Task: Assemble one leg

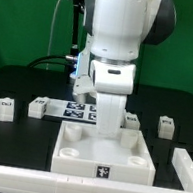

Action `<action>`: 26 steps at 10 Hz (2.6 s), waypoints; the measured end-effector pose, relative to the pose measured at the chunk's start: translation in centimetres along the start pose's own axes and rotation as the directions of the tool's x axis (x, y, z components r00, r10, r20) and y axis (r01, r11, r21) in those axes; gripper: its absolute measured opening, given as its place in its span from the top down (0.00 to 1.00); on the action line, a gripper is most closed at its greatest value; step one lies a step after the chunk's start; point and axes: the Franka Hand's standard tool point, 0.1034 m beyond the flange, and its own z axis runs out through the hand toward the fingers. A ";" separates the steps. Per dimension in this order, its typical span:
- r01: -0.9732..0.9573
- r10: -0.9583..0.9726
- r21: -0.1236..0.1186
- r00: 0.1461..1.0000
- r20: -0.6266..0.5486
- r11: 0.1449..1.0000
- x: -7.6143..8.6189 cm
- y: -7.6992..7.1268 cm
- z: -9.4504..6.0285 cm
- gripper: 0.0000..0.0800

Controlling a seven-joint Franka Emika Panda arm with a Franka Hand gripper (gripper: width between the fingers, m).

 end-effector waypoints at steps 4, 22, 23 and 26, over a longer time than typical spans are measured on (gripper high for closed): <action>0.011 -0.011 -0.002 1.000 -0.008 1.000 3.1 1.7 -0.3 0.92; -0.073 0.073 -0.009 0.997 -0.015 0.997 4.6 3.9 -0.2 0.20; -0.073 0.073 -0.009 0.997 -0.015 0.997 4.6 3.9 -0.2 0.19; -0.073 0.073 -0.008 0.997 -0.015 0.997 4.6 3.9 -0.2 0.19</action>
Offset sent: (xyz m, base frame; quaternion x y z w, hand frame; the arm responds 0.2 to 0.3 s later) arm 0.0202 0.0388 0.0006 0.0356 0.0018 -0.0089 0.9993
